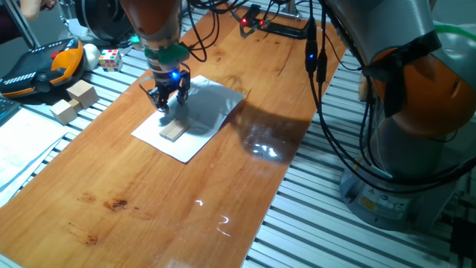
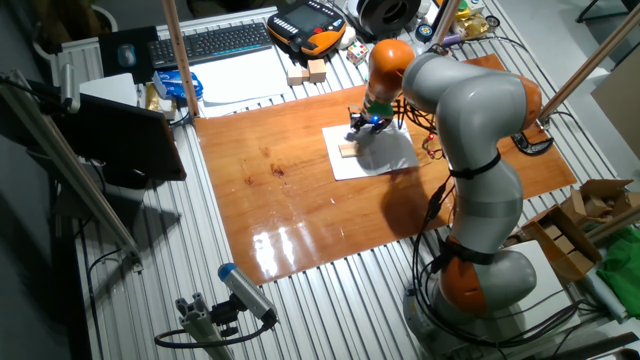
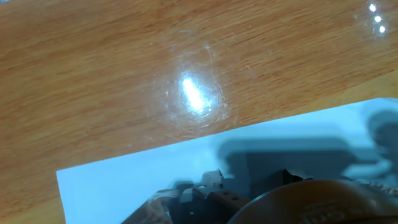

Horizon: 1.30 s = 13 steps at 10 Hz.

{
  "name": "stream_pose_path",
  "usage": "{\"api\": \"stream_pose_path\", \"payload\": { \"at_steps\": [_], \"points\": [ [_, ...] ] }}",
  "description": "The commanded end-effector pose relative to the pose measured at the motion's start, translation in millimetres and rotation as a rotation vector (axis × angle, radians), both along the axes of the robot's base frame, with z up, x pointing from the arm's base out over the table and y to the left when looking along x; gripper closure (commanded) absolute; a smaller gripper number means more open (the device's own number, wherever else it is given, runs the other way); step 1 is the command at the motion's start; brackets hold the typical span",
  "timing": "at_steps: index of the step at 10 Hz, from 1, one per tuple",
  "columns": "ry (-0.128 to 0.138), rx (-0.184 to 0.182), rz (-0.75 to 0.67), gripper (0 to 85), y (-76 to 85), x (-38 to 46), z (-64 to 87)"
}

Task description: Unfold a piece of paper

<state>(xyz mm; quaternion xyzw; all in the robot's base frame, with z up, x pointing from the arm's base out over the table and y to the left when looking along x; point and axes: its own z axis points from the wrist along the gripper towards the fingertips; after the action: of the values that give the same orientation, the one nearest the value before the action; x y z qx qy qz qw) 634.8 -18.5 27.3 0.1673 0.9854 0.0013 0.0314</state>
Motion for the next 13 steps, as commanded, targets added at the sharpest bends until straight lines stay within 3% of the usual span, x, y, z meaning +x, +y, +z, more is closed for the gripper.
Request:
{"api": "stream_pose_path", "payload": {
  "at_steps": [1,6,13],
  "points": [
    [-0.001,0.002,0.000,30.7,0.1,-0.3,-2.0],
    [-0.010,0.005,0.000,31.0,0.1,-0.7,-7.7],
    [0.023,-0.021,-0.005,31.7,9.9,0.5,32.1]
  ]
}}
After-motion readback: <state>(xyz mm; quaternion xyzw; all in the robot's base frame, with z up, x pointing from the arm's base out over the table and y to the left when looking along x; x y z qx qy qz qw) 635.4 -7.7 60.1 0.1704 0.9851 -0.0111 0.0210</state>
